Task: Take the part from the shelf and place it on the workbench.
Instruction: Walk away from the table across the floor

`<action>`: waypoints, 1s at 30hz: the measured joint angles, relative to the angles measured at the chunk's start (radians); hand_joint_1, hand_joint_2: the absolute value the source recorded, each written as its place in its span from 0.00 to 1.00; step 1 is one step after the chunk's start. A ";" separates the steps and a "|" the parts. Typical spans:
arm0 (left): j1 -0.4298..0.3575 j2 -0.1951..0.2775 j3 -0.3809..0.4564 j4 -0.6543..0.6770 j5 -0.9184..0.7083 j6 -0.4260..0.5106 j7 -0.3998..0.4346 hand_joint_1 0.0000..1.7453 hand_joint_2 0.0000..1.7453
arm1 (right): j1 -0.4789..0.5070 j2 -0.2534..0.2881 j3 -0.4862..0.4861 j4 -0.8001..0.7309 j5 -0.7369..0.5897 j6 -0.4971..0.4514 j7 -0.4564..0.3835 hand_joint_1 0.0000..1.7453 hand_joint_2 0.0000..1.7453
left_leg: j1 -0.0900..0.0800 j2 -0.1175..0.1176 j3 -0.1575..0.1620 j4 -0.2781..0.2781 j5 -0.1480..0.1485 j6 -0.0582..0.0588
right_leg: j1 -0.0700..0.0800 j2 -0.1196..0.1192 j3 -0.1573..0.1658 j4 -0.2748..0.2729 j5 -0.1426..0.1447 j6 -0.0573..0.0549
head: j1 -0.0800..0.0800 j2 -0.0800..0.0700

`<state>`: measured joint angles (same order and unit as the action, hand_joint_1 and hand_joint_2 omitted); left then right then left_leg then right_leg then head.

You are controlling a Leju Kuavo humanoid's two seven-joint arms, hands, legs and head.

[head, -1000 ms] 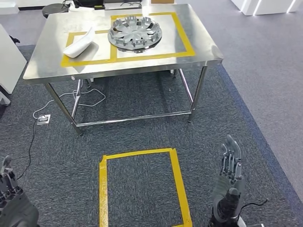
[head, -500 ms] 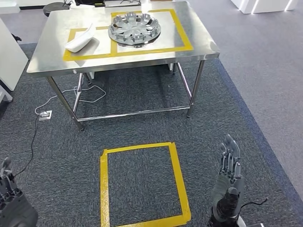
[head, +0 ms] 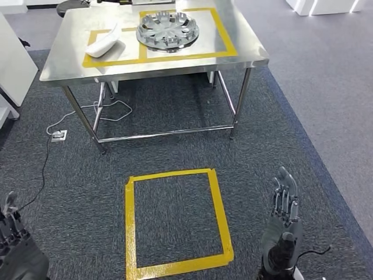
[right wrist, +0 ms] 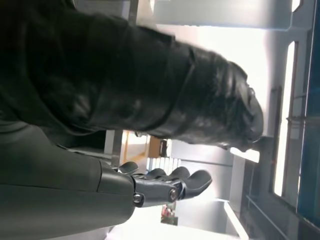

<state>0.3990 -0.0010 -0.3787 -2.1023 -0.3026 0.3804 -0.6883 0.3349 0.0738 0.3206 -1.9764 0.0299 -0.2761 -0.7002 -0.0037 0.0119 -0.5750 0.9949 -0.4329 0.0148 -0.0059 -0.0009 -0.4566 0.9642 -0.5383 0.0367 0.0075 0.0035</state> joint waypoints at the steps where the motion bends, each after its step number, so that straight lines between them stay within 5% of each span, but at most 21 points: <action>1: -0.001 0.000 0.000 0.000 0.000 -0.002 0.001 0.00 0.00 | 0.000 0.000 0.000 0.000 0.000 0.000 0.000 0.00 0.00 | 0.001 -0.001 -0.002 0.003 -0.001 -0.006 | -0.001 -0.002 -0.008 -0.001 0.005 -0.008 | 0.000 0.000; 2: -0.001 0.000 0.000 0.000 0.000 -0.002 0.002 0.00 0.00 | 0.000 0.000 0.000 0.000 0.000 0.000 0.000 0.00 0.00 | 0.002 -0.002 -0.007 0.014 -0.014 -0.012 | -0.003 -0.003 -0.012 -0.002 0.011 -0.017 | -0.001 0.000; 4: 0.000 0.000 0.000 0.000 -0.001 -0.002 0.002 0.00 0.00 | 0.000 0.000 0.000 0.000 0.000 0.000 0.000 0.00 0.00 | 0.005 -0.005 -0.030 0.085 -0.086 -0.022 | -0.005 -0.007 -0.026 -0.005 0.026 -0.034 | -0.006 0.000; 6: 0.001 0.000 0.000 0.001 -0.001 -0.001 0.002 0.00 0.00 | 0.001 0.000 0.000 0.000 0.000 0.000 0.000 0.00 0.00 | 0.008 -0.005 -0.057 0.203 -0.174 -0.029 | -0.004 -0.009 -0.041 -0.003 0.038 -0.040 | -0.009 0.000; 7: 0.001 0.000 0.000 0.001 -0.001 -0.001 0.002 0.00 0.00 | 0.001 0.000 0.000 0.000 0.000 0.000 0.000 0.00 0.00 | 0.009 -0.005 -0.062 0.247 -0.194 -0.031 | -0.003 -0.009 -0.047 -0.001 0.044 -0.040 | -0.009 0.000; 9: 0.001 0.001 0.000 0.002 -0.001 -0.004 0.002 0.00 0.00 | 0.002 0.000 0.000 0.000 0.000 -0.001 0.000 0.00 0.00 | 0.010 -0.005 -0.032 0.244 -0.175 -0.030 | -0.002 -0.009 -0.062 0.009 0.054 -0.037 | -0.009 0.000; 11: 0.000 0.000 0.000 0.002 -0.001 -0.008 0.002 0.00 0.00 | 0.002 0.000 0.000 0.000 0.000 -0.002 0.000 0.00 0.00 | 0.010 -0.006 0.047 0.121 -0.119 -0.024 | -0.002 -0.009 -0.078 0.023 0.058 -0.034 | -0.009 0.000; 14: -0.002 -0.001 0.000 0.002 -0.002 -0.011 0.002 0.00 0.00 | 0.001 0.000 0.000 0.000 0.000 -0.002 0.000 0.00 0.00 | 0.005 -0.007 0.112 0.002 -0.103 -0.011 | 0.000 -0.009 -0.097 0.037 0.065 -0.024 | -0.009 0.000; 18: -0.002 -0.003 0.001 0.002 -0.001 -0.012 0.002 0.00 0.00 | 0.001 0.000 0.000 0.000 0.000 -0.003 0.000 0.00 0.00 | 0.004 -0.006 0.094 -0.014 -0.088 0.008 | 0.001 -0.005 -0.114 0.046 0.071 0.000 | -0.009 0.000; 20: -0.003 -0.006 0.002 0.002 -0.002 -0.013 0.003 0.00 0.00 | 0.002 0.000 0.000 0.000 0.000 -0.004 0.000 0.00 0.00 | 0.009 -0.003 0.079 -0.021 -0.070 0.022 | 0.001 0.000 -0.144 0.104 0.016 0.010 | -0.004 0.000; 22: -0.002 -0.008 0.002 0.002 -0.002 -0.012 0.003 0.00 0.00 | 0.003 0.000 0.000 0.000 0.000 -0.006 0.000 0.00 0.00 | 0.007 -0.001 0.060 -0.020 -0.055 0.029 | 0.000 0.001 -0.186 0.226 -0.066 0.017 | 0.001 0.000; 24: 0.000 -0.008 0.003 0.002 -0.001 -0.009 0.003 0.00 0.00 | 0.003 0.000 -0.001 0.000 0.000 -0.007 0.001 0.00 0.00 | 0.006 0.000 0.039 -0.017 -0.040 0.029 | -0.001 0.001 -0.198 0.306 -0.093 0.021 | 0.002 0.000; 25: 0.001 -0.008 0.003 0.002 -0.001 -0.006 0.003 0.00 0.00 | 0.003 0.000 -0.001 0.000 0.000 -0.008 0.001 0.00 0.00 | 0.005 0.000 0.029 -0.014 -0.034 0.028 | -0.001 0.001 -0.179 0.296 -0.077 0.021 | 0.002 0.000; 27: 0.003 -0.008 0.003 0.002 -0.001 -0.003 0.003 0.00 0.00 | 0.003 0.000 -0.001 0.000 0.000 -0.008 0.001 0.00 0.00 | 0.005 0.000 0.013 -0.007 -0.024 0.024 | -0.001 0.000 -0.094 0.180 -0.024 0.016 | 0.002 0.000; 29: 0.004 -0.008 0.003 0.002 0.000 -0.002 0.003 0.00 0.00 | 0.001 0.000 -0.001 0.000 0.000 -0.009 0.000 0.00 0.00 | 0.002 -0.001 0.001 0.001 -0.014 0.015 | 0.001 0.001 -0.006 0.047 -0.004 0.009 | 0.002 0.000; 30: 0.004 -0.008 0.003 0.002 0.000 -0.001 0.003 0.00 0.00 | 0.001 0.000 -0.001 0.000 0.000 -0.009 0.000 0.00 0.00 | 0.001 -0.001 -0.003 0.003 -0.008 0.010 | 0.002 0.001 0.012 0.013 -0.006 0.006 | 0.002 0.000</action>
<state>0.4026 -0.0087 -0.3761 -2.1000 -0.3025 0.3792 -0.6855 0.3357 0.0736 0.3200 -1.9766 0.0298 -0.2850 -0.7001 -0.0029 0.0107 -0.5777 0.9978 -0.4406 0.0247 -0.0035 0.0002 -0.4450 0.9768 -0.5445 0.0423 0.0092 0.0035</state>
